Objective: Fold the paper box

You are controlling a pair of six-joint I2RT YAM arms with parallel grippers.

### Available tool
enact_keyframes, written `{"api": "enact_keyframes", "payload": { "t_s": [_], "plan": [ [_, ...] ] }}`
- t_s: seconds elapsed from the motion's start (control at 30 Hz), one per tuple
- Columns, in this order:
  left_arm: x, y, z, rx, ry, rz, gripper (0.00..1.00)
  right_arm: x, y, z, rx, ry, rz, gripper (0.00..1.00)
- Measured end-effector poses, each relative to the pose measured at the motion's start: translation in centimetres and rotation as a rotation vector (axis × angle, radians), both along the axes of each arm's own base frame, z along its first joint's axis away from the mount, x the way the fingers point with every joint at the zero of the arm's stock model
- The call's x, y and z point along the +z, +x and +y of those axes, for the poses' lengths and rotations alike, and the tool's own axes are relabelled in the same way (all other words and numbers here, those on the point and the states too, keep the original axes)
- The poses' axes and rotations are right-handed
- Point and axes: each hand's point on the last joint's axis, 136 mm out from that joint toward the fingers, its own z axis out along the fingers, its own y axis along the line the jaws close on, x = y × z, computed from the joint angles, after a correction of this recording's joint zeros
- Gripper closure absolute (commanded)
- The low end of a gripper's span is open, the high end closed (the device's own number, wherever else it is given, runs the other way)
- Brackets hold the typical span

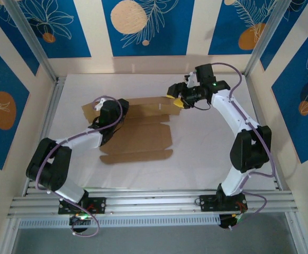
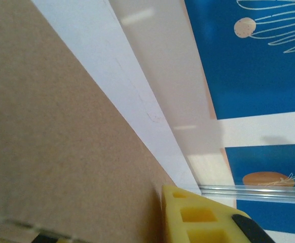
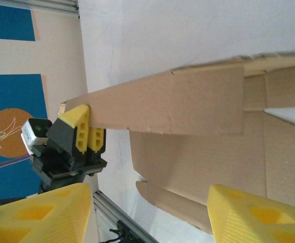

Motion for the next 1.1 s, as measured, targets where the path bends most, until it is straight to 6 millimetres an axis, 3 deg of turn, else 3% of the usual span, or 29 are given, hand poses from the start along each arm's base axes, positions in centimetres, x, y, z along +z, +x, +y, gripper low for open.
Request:
{"api": "enact_keyframes", "payload": {
  "t_s": [0.23,0.6,0.87,1.1],
  "plan": [
    [-0.2,-0.3,-0.4,-0.041,0.020,-0.024,0.83,-1.0,2.3,0.8,0.006,-0.096,-0.057,0.33],
    [-0.3,-0.5,-0.5,-0.054,0.032,-0.026,0.83,-4.5,1.4,2.5,0.021,-0.124,0.026,0.29],
    [-0.4,-0.5,-0.6,-0.061,0.028,-0.024,0.83,-6.0,2.1,5.6,0.042,-0.022,0.081,0.29],
    [-0.6,-0.6,-0.6,-0.063,0.025,-0.021,0.83,-5.8,2.5,7.7,0.026,0.175,0.105,0.34]
  ]
}}
